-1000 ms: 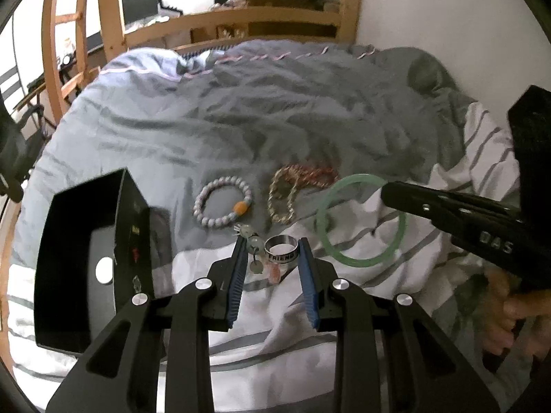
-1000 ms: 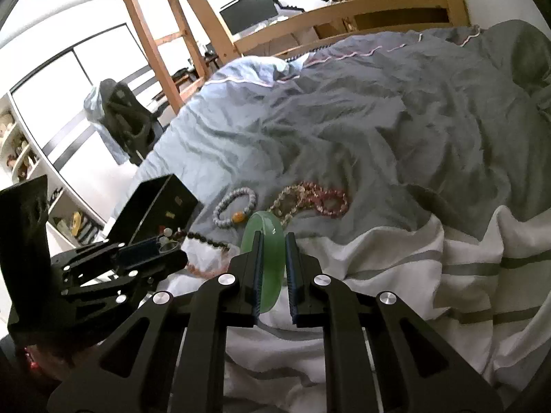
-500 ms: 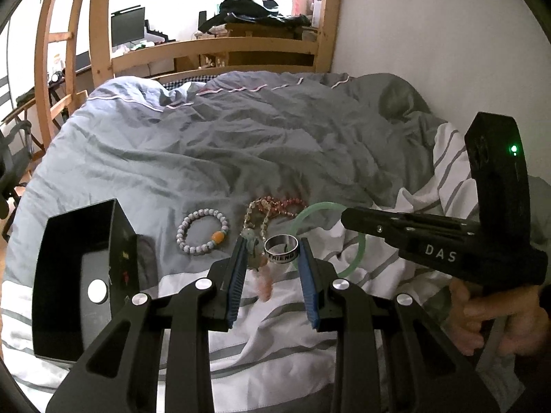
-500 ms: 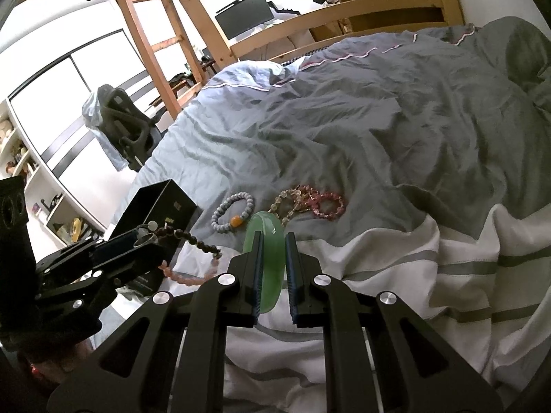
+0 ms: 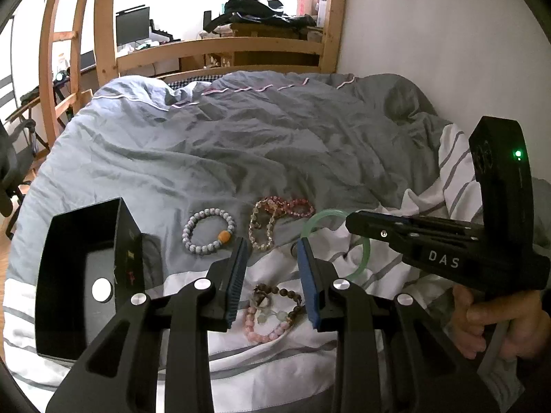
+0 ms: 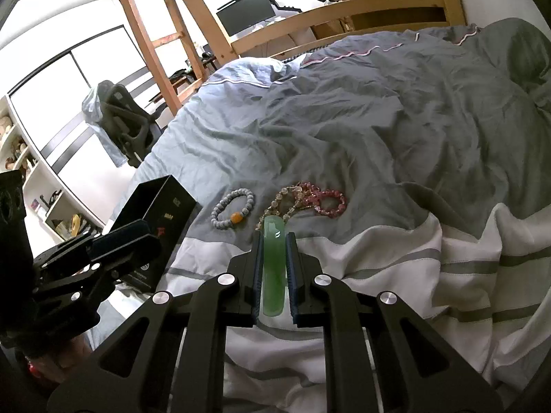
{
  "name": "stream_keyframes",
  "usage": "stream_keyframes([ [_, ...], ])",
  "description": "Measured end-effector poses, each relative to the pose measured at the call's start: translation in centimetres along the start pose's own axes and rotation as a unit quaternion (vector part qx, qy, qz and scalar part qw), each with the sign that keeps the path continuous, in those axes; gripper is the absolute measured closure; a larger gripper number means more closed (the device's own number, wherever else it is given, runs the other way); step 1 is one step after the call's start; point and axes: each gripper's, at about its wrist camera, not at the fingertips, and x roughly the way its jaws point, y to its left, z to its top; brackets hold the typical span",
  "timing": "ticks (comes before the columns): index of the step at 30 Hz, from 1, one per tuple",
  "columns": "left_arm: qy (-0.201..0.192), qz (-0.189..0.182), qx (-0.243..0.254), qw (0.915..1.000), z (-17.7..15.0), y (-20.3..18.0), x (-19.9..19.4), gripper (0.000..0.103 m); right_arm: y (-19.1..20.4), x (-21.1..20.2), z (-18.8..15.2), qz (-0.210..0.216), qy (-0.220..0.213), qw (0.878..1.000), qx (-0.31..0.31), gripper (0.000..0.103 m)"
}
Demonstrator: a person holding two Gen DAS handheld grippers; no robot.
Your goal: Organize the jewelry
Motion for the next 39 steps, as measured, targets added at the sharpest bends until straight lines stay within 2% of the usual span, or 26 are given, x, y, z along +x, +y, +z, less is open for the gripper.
stream_keyframes([
  [1, 0.003, 0.002, 0.001, 1.0, 0.0, 0.0, 0.1, 0.072, 0.0, 0.0, 0.0, -0.001, 0.0, 1.0, 0.001, 0.09],
  [3, 0.018, 0.016, 0.008, 0.9997, -0.2, -0.2, 0.7, 0.047, 0.0, 0.0, 0.0, -0.002, 0.001, 1.0, 0.002, 0.09],
  [4, 0.027, 0.03, 0.014, 0.9991, -0.4, -0.3, 1.2, 0.025, 0.0, 0.1, 0.0, -0.002, 0.001, 1.0, 0.002, 0.09],
  [6, 0.057, 0.056, 0.031, 0.9964, -1.1, -0.6, 2.6, 0.023, 0.0, 0.1, -0.1, -0.003, 0.003, 1.0, 0.002, 0.089],
  [8, 0.104, 0.058, 0.039, 0.9922, -1.9, -0.8, 4.7, 0.023, 0.0, 0.1, -0.1, -0.002, 0.003, 1.0, 0.002, 0.09],
  [9, 0.124, 0.057, 0.041, 0.9897, -2.3, -0.8, 5.6, 0.026, 0.1, 0.1, -0.1, -0.001, 0.003, 1.0, 0.001, 0.09],
  [10, 0.149, 0.06, 0.048, 0.9858, -2.9, -1.0, 6.7, 0.036, 0.1, 0.0, -0.1, 0.0, 0.002, 1.0, 0.001, 0.09],
  [11, 0.169, 0.059, 0.053, 0.9823, -3.4, -1.1, 7.6, 0.055, 0.1, -0.1, -0.1, 0.002, -0.001, 1.0, 0.0, 0.089],
  [12, 0.192, 0.053, 0.053, 0.9786, -3.9, -1.1, 8.4, 0.066, 0.1, -0.1, -0.1, 0.003, -0.003, 1.0, 0.0, 0.089],
  [14, 0.201, 0.042, 0.047, 0.9776, -4.1, -1.0, 8.7, 0.085, 0.1, -0.1, -0.1, 0.003, -0.003, 1.0, 0.001, 0.09],
  [22, 0.117, 0.011, -0.002, 0.9931, -1.8, 0.4, 4.7, 0.088, -0.6, -0.1, -0.1, 0.0, -0.003, 1.0, 0.017, 0.089],
  [23, 0.107, 0.01, -0.009, 0.9941, -1.6, 0.7, 4.2, 0.094, -0.7, 0.1, -0.1, 0.0, 0.003, 1.0, 0.019, 0.081],
  [24, 0.101, 0.007, -0.014, 0.9947, -1.4, 0.8, 3.8, 0.094, -0.7, 0.5, -0.2, 0.0, 0.014, 1.0, 0.02, 0.071],
  [25, 0.095, 0.004, -0.02, 0.9952, -1.2, 1.0, 3.5, 0.094, -0.6, 1.1, -0.4, 0.003, 0.027, 0.999, 0.019, 0.047],
  [26, 0.086, 0.003, -0.026, 0.996, -1.0, 1.2, 3.0, 0.094, -0.5, 1.5, -0.6, 0.007, 0.036, 0.999, 0.015, 0.033],
  [31, 0.057, -0.008, -0.041, 0.9975, 0.1, 1.6, 1.9, 0.094, 1.2, 3.7, -1.5, 0.004, 0.079, 0.996, -0.039, 0.035],
  [33, 0.052, -0.011, -0.042, 0.9977, 0.3, 1.8, 1.6, 0.094, 1.8, 4.9, -1.9, -0.001, 0.096, 0.994, -0.059, 0.041],
  [36, 0.045, -0.011, -0.041, 0.9981, 0.3, 1.9, 1.0, 0.094, 2.1, 7.1, -2.4, -0.02, 0.122, 0.989, -0.081, 0.057],
  [37, 0.043, -0.009, -0.041, 0.9982, 0.4, 1.9, 0.9, 0.094, 2.2, 7.8, -2.6, -0.023, 0.131, 0.987, -0.087, 0.069],
  [39, 0.038, -0.008, -0.044, 0.9983, 0.4, 2.2, 0.6, 0.094, 2.6, 9.1, -3.1, -0.04, 0.151, 0.982, -0.109, 0.072],
])
